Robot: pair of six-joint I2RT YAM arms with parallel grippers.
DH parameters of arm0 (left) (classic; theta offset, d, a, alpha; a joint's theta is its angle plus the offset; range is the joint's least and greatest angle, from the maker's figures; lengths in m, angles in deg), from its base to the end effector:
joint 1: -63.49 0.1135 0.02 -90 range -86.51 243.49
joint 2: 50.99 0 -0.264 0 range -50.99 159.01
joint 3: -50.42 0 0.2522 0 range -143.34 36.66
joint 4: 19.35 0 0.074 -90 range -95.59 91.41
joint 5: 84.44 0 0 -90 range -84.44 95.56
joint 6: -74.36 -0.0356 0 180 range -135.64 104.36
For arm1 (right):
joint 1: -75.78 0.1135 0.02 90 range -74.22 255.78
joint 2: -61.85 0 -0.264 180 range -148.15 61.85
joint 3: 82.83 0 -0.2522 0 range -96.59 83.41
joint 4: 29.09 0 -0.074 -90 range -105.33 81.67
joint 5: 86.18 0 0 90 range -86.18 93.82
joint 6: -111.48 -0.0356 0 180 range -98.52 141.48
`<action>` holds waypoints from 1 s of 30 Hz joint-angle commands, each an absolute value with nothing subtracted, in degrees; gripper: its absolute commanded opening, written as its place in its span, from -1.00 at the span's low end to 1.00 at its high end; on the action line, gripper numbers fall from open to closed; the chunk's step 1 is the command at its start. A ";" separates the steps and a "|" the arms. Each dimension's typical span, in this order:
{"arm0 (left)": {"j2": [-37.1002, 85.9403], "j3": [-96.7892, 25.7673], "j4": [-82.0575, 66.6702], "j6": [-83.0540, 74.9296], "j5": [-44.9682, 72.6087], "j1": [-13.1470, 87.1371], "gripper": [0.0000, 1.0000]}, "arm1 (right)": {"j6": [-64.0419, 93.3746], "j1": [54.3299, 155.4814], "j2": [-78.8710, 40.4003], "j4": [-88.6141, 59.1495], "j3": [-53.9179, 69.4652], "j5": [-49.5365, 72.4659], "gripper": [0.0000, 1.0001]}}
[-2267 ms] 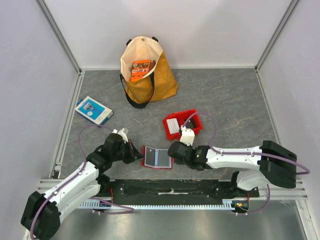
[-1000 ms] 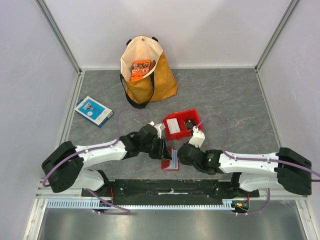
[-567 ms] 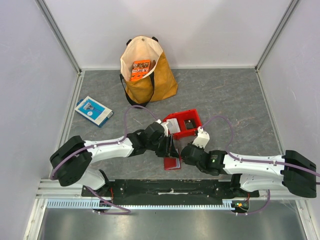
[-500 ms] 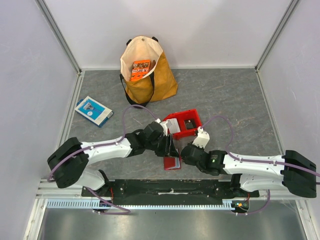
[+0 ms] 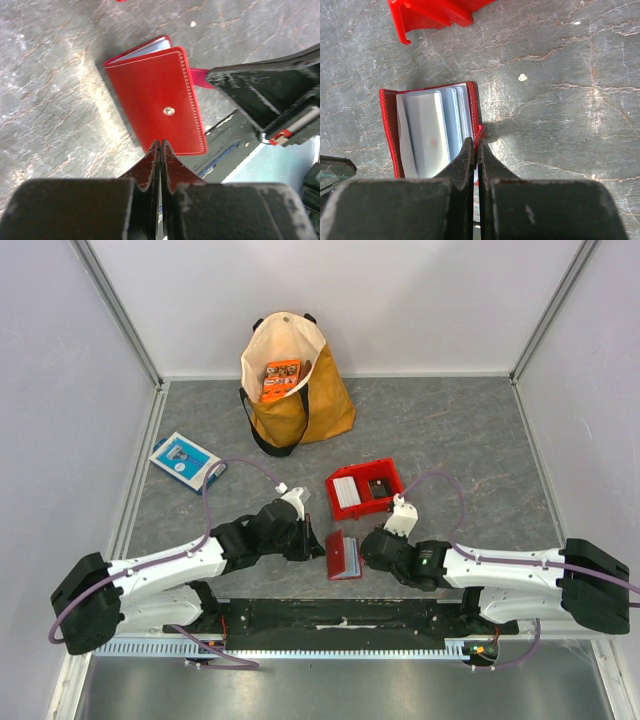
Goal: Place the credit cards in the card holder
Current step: Close the card holder at the center of the board.
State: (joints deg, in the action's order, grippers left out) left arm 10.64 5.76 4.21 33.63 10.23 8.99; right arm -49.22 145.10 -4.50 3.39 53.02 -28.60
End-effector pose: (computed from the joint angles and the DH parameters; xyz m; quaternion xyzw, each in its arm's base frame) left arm 0.1248 -0.1800 0.2010 0.0584 0.9058 -0.3518 0.2289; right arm 0.0912 0.1876 0.1751 0.0957 0.9139 0.1828 0.3496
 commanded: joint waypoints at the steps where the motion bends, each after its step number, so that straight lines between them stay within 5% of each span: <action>1: 13.07 6.51 2.69 31.29 7.92 8.65 -0.96 | -48.92 145.04 -5.13 3.13 51.24 -30.72 -1.00; 13: 29.25 0.45 -4.71 28.39 12.59 8.65 -0.96 | -45.94 145.04 -4.51 1.11 50.89 -29.31 -1.00; 30: 36.20 -0.08 -4.80 28.39 13.64 7.33 -0.96 | -40.66 145.21 -11.18 -3.64 47.47 -23.60 -0.94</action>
